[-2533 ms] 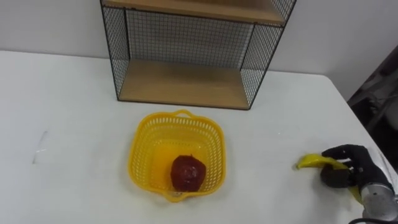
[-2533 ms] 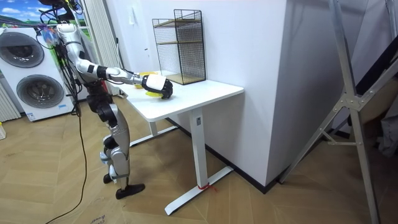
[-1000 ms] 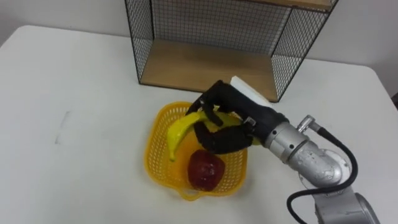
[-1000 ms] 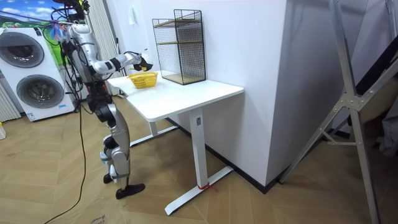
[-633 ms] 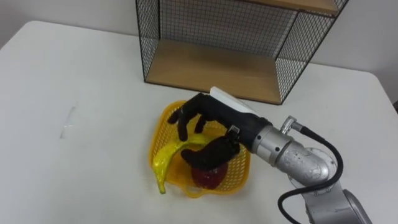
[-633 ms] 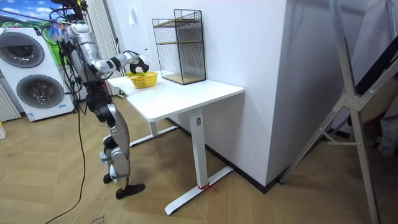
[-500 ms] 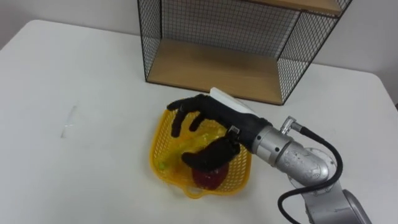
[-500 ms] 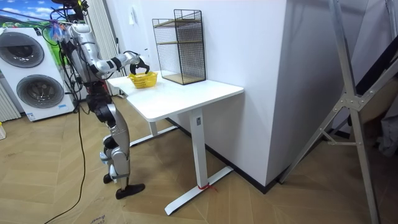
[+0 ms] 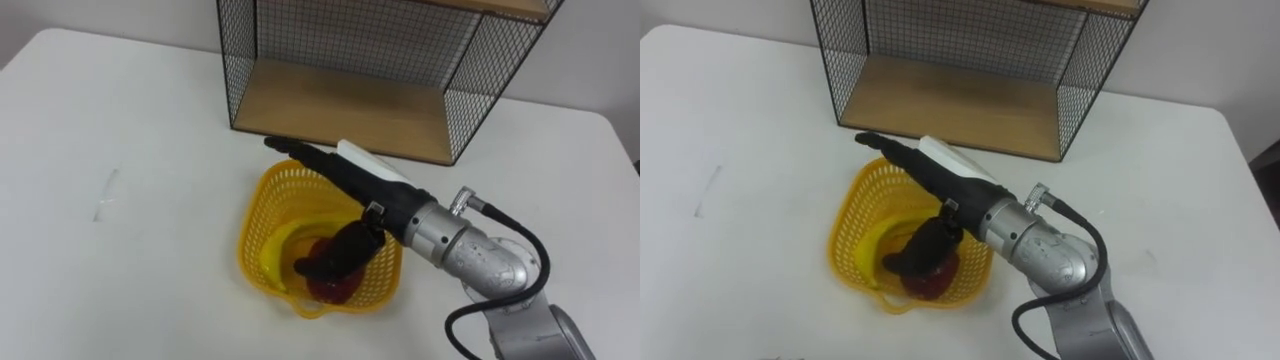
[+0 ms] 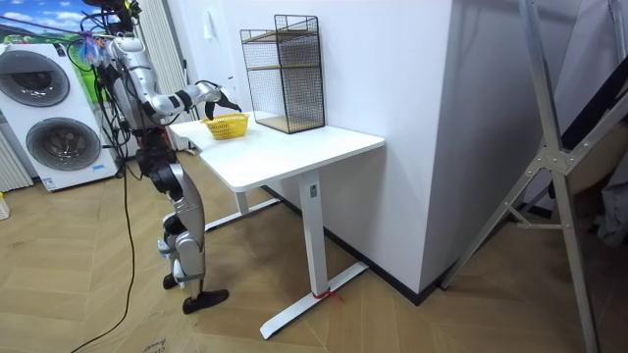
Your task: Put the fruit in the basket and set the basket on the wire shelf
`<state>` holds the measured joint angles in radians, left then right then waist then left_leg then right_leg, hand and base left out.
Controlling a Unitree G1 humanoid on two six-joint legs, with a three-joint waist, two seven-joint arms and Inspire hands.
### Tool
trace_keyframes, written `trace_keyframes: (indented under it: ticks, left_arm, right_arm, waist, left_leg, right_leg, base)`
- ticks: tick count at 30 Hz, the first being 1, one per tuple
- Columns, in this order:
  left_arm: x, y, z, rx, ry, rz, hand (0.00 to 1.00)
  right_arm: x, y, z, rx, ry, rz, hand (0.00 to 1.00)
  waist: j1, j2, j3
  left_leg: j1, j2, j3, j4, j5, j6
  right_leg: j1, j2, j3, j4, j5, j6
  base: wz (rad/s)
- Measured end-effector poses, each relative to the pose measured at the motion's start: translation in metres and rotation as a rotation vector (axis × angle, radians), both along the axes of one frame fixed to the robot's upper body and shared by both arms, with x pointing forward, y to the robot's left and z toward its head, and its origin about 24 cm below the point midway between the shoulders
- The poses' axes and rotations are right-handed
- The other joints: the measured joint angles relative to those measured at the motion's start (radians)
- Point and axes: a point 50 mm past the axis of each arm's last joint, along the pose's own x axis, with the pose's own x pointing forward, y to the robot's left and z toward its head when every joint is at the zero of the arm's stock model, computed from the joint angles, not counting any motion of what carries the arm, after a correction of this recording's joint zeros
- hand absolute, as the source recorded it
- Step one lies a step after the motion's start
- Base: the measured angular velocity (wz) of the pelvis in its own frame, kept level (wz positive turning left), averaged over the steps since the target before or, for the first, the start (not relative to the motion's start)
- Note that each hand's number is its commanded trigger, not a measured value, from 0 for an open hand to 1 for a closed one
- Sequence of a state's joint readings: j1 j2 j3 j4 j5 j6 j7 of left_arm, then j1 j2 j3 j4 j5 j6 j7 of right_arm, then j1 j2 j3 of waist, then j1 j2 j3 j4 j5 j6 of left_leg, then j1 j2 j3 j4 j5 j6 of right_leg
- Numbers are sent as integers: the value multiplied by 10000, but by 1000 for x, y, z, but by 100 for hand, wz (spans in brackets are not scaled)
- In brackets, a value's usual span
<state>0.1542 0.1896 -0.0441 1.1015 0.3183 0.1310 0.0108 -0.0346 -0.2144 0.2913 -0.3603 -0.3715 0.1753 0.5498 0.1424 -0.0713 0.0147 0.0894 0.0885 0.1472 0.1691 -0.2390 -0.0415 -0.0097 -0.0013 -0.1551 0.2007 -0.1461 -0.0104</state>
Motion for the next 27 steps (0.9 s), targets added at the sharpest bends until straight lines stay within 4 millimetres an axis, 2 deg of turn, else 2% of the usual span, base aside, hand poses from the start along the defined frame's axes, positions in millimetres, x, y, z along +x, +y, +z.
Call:
trace_keyframes:
  ticks: [7,14,17,23,27]
  left_arm:
    - [1,0,0,-9,-23,3,0]
    - [0,-1,0,-36,-24,116,0]
    - [-8,1,-1,4,103,310,0]
    - [-33,8,1,202,9,1559,0]
    - [-61,15,3,489,-65,3589,0]
  right_arm:
    - [0,0,0,10,20,14,0]
    - [3,-11,6,1281,287,-175,0]
    - [7,-23,14,2883,384,-618,0]
    - [11,-55,31,5504,-280,-2037,0]
    - [9,-99,41,7046,-1152,-4205,0]
  waist:
    - [-34,152,-80]
    - [-97,204,-77]
    - [-148,217,-68]
    - [-611,206,-78]
    - [-815,322,-110]
  left_leg:
    - [11,7,1,-1,0,0]
    - [110,9,-1,6,0,0]
    - [234,7,-16,22,0,0]
    - [263,-3,-137,59,-1,0]
    - [239,-1,-159,71,-6,-1]
  right_leg:
    - [1,8,-3,18,2,-2]
    - [109,6,-13,21,3,-3]
    - [243,3,-18,17,3,-3]
    - [453,-9,-143,-179,3,9]
    - [468,-15,-196,-219,3,10]
  base:
    - [0]
    - [0]
    - [0]
    - [8]
    - [3]
